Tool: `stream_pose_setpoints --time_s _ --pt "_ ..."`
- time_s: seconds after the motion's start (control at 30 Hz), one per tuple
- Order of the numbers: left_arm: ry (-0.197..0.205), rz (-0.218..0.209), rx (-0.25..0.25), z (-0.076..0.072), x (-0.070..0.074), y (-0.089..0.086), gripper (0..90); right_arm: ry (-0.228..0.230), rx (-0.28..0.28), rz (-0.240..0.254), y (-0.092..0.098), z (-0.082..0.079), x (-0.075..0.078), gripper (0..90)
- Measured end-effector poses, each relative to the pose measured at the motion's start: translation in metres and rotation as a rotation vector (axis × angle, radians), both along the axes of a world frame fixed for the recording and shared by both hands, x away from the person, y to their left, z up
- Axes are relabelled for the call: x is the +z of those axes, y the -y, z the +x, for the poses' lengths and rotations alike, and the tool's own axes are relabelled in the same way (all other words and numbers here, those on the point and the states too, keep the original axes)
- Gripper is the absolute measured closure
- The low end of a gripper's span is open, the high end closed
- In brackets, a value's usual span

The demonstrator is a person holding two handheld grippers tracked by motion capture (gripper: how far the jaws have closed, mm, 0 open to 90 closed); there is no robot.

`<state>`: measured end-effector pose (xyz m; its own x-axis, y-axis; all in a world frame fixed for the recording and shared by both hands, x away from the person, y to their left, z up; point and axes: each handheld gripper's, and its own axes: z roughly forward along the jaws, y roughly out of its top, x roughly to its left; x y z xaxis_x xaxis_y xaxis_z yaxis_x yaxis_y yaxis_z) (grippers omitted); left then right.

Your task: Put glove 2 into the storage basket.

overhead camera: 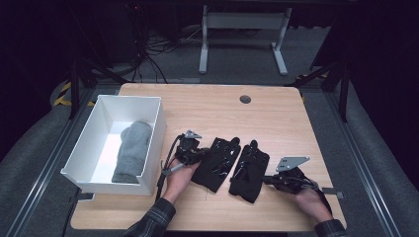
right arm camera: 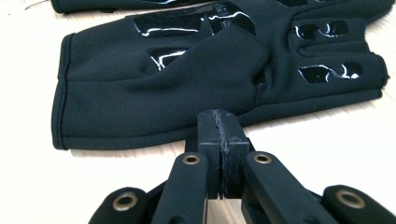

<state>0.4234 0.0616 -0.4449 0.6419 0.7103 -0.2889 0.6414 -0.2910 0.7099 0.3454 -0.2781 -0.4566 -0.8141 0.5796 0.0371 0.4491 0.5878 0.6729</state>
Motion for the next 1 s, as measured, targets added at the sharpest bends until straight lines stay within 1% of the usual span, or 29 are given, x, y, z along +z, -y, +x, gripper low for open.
stream_pose_setpoints --time_s 0.07,0.1,0.13,0.17,0.27,0.33,0.37,0.4,0.43,0.5,0.63,0.67,0.7,0.77,0.83,0.87,1.0 --pt "0.007 -0.007 0.002 0.002 0.003 0.003 89.9 0.017 -0.013 0.008 0.0 0.0 0.002 90.0" --pt "0.013 -0.006 -0.002 0.003 0.004 0.004 89.9 0.025 -0.022 0.021 0.002 0.001 0.004 90.0" --pt "0.013 -0.019 0.002 0.005 0.005 0.006 89.9 0.027 -0.032 0.035 0.004 0.002 0.005 90.0" --pt "0.011 -0.022 0.003 0.006 0.004 0.007 89.9 0.03 -0.042 0.043 0.005 0.004 0.006 90.0" --pt "0.001 -0.016 -0.001 0.009 0.004 0.009 89.9 0.032 -0.047 0.042 0.005 0.006 0.005 90.0" --pt "0.006 -0.024 -0.002 0.01 0.006 0.01 89.9 0.032 -0.042 0.049 0.002 0.008 0.004 90.0" --pt "0.012 -0.033 -0.011 0.01 0.011 0.013 89.9 0.024 -0.034 0.048 -0.002 0.009 0.002 90.0" --pt "0.012 -0.033 -0.011 0.01 0.011 0.013 89.9 0.024 -0.034 0.048 -0.002 0.009 0.002 90.0" --pt "0.019 -0.042 -0.016 0.01 0.013 0.015 89.9 0.021 -0.031 0.048 -0.003 0.01 0.002 90.0" --pt "0.014 -0.068 -0.027 0.008 0.017 0.018 89.9 0.017 -0.026 0.046 -0.005 0.011 0.001 90.0" --pt "0.022 -0.071 -0.046 0.006 0.022 0.02 89.9 0.018 -0.024 0.041 -0.007 0.012 0.001 90.0" --pt "0.025 -0.083 -0.045 0.005 0.026 0.022 89.9 0.016 -0.022 0.038 -0.008 0.012 0.001 90.0" --pt "0.037 -0.087 -0.058 0.005 0.031 0.024 89.9 0.018 -0.017 0.035 -0.01 0.013 0.001 90.0" --pt "0.046 -0.095 -0.069 0.003 0.036 0.028 89.9 0.017 -0.014 0.035 -0.012 0.014 0.001 90.0" --pt "0.045 -0.093 -0.074 0.003 0.038 0.03 89.9 0.017 -0.011 0.034 -0.012 0.014 0.0 90.0" --pt "0.049 -0.088 -0.084 0.002 0.04 0.033 89.9 0.017 -0.009 0.034 -0.013 0.014 0.0 90.0" --pt "0.056 -0.094 -0.108 0.001 0.047 0.042 89.9 0.018 -0.003 0.031 -0.015 0.015 0.0 90.0"
